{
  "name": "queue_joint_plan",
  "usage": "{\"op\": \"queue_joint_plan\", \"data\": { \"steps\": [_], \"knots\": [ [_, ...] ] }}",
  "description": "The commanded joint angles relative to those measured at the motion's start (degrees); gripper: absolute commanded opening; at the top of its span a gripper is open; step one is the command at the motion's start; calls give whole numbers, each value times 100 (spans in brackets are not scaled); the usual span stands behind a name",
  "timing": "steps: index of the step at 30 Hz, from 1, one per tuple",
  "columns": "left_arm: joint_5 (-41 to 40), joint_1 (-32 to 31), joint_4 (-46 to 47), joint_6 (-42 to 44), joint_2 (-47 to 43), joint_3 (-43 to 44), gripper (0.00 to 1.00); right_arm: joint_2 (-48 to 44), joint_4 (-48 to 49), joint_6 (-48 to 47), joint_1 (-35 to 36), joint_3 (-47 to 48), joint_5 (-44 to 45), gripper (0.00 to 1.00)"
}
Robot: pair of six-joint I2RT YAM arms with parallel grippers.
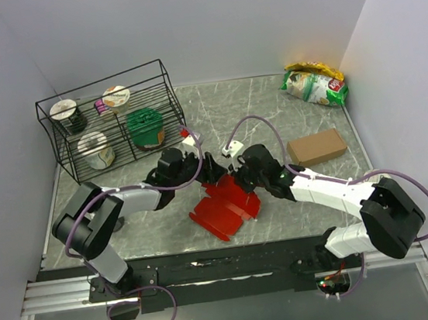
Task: Fold the paper box
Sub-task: Fold the paper box at the center of the board.
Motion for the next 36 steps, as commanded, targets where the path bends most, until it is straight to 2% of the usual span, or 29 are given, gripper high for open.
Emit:
{"op": "queue_joint_plan", "data": {
  "steps": [1, 13, 18, 27, 32, 36],
  "knots": [
    [-183, -168, -14, -516, -144, 40, 66, 47, 45, -45, 58, 80, 286, 0],
    [-315, -642, 460, -1571, 5, -214, 65, 4, 98, 8, 76, 27, 515, 0],
    [-816, -573, -118, -1283, -407, -224, 73, -67, 80, -36, 85, 1, 498, 0],
    [-816, 482, -848, -878, -1725, -434, 94, -50, 107, -378, 216, 18, 506, 0],
    [-536, 1149, -1165, -737, -1859, -399, 97, 153, 1, -659, 470, 176, 796, 0],
    [-185, 1563, -1052, -877, -1691, -531, 95, 214, 168, -932, 822, 185, 1481, 0]
  ]
}}
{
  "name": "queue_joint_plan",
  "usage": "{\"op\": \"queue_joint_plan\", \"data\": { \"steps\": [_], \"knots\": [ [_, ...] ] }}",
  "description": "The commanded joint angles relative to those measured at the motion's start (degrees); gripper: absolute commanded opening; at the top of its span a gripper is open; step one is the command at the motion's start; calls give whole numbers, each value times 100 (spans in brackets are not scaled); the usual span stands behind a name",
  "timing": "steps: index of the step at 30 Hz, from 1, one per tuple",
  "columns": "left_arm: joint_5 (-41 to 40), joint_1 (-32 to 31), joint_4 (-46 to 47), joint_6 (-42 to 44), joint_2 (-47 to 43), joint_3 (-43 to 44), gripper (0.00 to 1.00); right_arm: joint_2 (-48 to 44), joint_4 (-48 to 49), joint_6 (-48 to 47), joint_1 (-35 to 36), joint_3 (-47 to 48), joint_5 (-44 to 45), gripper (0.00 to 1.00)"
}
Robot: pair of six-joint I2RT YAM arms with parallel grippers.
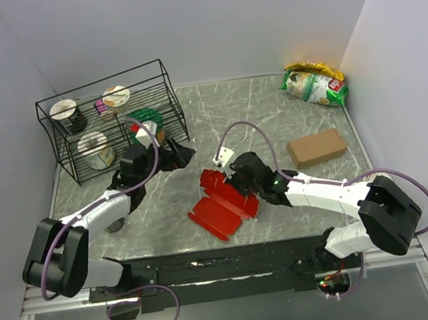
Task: Fold the paper box
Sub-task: Fold the paper box at the center of the board.
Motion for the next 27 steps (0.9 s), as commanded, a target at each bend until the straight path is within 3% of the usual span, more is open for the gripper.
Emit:
{"op": "queue_joint_plan", "data": {
  "steps": [1, 6, 11, 17, 27],
  "knots": [
    [489, 398, 50, -36, 147, -155, 95, 131, 118, -534, 411, 163, 835, 0],
    [771, 469, 428, 42, 252, -348, 95, 421, 319, -992, 929, 269, 1949, 0],
    [1149, 706, 1068, -150, 612, -506, 92, 650, 1021, -1572, 1203, 164, 2479, 0],
    [1211, 839, 1141, -239, 1147, -236, 89, 940, 1506, -2170, 1361, 120, 2735, 0],
    [1035, 839, 1483, -432, 2423, 398, 82, 931, 1445, -1994, 1362, 128, 2497, 0]
  ]
}}
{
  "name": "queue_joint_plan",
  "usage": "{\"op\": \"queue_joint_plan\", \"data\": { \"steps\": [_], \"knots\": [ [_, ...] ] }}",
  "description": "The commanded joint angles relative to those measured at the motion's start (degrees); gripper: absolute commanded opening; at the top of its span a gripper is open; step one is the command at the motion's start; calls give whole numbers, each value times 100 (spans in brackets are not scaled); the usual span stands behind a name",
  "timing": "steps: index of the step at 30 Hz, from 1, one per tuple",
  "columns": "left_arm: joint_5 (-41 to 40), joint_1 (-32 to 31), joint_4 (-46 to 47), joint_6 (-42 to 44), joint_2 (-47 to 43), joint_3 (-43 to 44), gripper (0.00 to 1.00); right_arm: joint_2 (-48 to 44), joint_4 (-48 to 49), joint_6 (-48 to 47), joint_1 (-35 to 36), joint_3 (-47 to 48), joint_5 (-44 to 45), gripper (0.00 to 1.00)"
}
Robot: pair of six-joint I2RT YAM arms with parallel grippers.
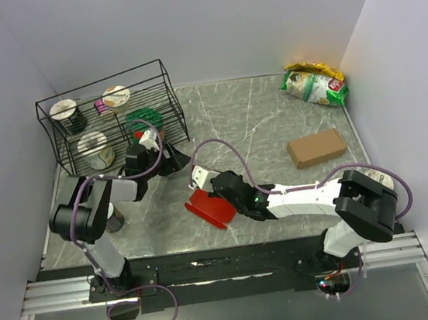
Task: Fold the paper box
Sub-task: Fold the paper box at the center of the board.
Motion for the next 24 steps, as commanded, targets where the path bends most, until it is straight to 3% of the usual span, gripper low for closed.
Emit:
{"op": "queue_joint_plan", "data": {
  "steps": [1, 7, 15, 24],
  "knots": [
    [73, 4, 642, -117, 390, 363, 83, 42, 33, -49, 26, 43, 58, 0],
    [459, -5, 1020, -56, 812, 548, 83, 121, 86, -75, 26, 43, -4, 0],
    [1619, -198, 1627, 295, 1165, 513, 81, 209, 103, -75, 26, 34, 5, 0],
    [1875, -321, 1899, 296, 1077, 100, 68, 270, 33, -5, 26, 61, -30, 0]
  ]
}}
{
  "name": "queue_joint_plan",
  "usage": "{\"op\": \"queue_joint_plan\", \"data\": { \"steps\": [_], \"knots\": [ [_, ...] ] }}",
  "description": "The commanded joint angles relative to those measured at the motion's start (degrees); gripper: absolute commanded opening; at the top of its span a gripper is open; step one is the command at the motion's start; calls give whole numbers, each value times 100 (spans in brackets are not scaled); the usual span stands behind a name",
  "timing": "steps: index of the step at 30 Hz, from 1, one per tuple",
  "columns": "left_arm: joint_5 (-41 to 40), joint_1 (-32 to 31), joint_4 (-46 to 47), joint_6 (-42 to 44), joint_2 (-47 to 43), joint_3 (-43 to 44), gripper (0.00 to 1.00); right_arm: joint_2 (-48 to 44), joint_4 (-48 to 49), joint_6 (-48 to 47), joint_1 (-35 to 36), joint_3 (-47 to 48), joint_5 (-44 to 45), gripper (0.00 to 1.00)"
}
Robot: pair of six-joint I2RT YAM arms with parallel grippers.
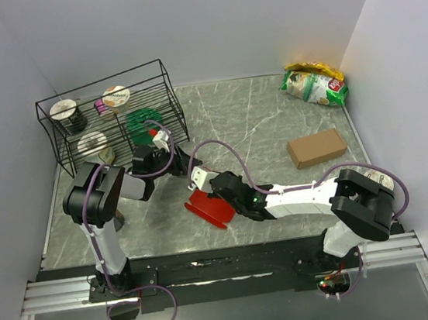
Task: Fold the paper box
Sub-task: Fold the paper box at the center of the board.
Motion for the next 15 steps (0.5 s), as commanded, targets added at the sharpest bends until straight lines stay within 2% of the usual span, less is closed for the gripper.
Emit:
{"op": "queue_joint_plan", "data": {
  "steps": [1, 4, 5, 11, 15],
  "knots": [
    [561, -123, 568, 64, -73, -282, 67, 148, -46, 39, 17, 69, -17, 0],
    [755, -140, 1113, -322, 58, -467, 64, 183, -72, 65, 26, 78, 9, 0],
    [834, -140, 1445, -532, 103, -502, 60, 183, -81, 74, 9, 87, 18, 0],
    [931, -175, 1905, -876, 270, -599, 50, 157, -107, 135, 9, 87, 53, 0],
    [1133, -316, 2528, -1184, 358, -669, 43, 227, -63, 91, 17, 87, 273, 0]
  ]
}}
